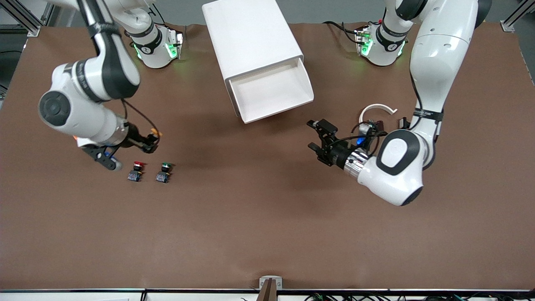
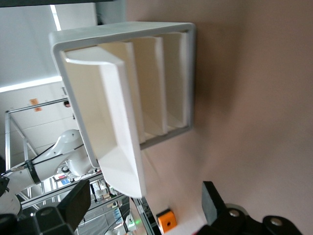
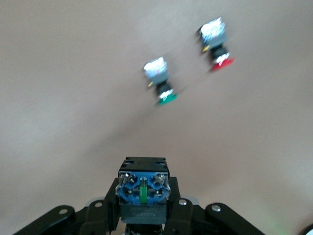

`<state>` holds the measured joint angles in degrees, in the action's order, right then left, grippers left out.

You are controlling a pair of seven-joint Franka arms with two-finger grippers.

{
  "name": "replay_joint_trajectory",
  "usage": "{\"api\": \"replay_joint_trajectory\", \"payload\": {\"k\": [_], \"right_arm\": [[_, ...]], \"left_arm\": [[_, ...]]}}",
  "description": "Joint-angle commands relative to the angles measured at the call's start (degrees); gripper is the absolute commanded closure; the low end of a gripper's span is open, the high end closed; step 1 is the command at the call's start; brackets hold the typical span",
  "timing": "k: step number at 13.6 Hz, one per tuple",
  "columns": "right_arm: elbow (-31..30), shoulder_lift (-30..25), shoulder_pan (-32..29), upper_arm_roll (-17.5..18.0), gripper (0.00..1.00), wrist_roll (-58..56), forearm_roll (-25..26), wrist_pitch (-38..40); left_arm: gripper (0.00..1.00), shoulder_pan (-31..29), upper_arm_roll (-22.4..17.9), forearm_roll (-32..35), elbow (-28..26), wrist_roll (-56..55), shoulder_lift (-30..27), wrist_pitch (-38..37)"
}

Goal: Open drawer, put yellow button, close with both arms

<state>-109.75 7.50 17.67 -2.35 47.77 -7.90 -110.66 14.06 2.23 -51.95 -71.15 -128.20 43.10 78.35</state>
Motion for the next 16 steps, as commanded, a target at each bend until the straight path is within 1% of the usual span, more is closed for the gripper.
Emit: {"api": "replay_joint_trajectory", "payload": {"k": [1, 4, 5, 6, 7, 9, 11, 15, 16], "right_arm": [[3.64, -1.35, 7.96, -0.63, 1.00, 9.33, -0.62, 2.55], [8.66, -1.00, 14.47, -0.64, 1.00, 18.57, -0.63, 2.64], [9.98, -0.82, 16.93, -0.64, 1.00, 20.85, -0.54, 2.64], [10.77, -0.56, 19.22, -0.72, 1.00, 23.22, -0.36, 2.64], [11.83, 0.31, 22.02, -0.72, 1.00, 27.16, 0.25, 2.64], [13.41, 2.50, 26.77, -0.72, 1.00, 33.85, 2.00, 2.47], [17.18, 6.71, 30.56, -0.72, 1.00, 40.18, 3.59, 2.55], [22.64, 12.79, 34.09, -0.72, 1.00, 44.77, 3.51, 2.38], [23.34, 13.84, 34.62, -0.72, 1.00, 45.04, 3.24, 2.21]], "left_arm": [[0.00, 0.27, -3.71, 1.93, 1.45, 5.13, -2.58, -0.83], [0.00, 0.35, -8.54, 3.95, 3.21, 12.33, -3.90, 0.14], [0.00, 0.27, -10.29, 4.22, 3.21, 15.75, -4.77, 0.49], [0.00, 0.27, -12.05, 4.22, 3.21, 21.53, -6.35, 0.75], [0.00, 0.27, -13.81, 4.31, 3.21, 27.50, -7.50, 1.63], [0.00, 0.27, -16.54, 5.44, 3.21, 32.56, -9.44, 1.72], [0.00, 0.09, -17.17, 10.17, 3.13, 39.48, -11.54, 1.81], [0.00, 0.53, -16.99, 25.80, 3.04, 52.75, -15.06, 1.81], [0.00, 0.70, -16.64, 30.02, 2.86, 58.36, -15.94, 1.72]]}}
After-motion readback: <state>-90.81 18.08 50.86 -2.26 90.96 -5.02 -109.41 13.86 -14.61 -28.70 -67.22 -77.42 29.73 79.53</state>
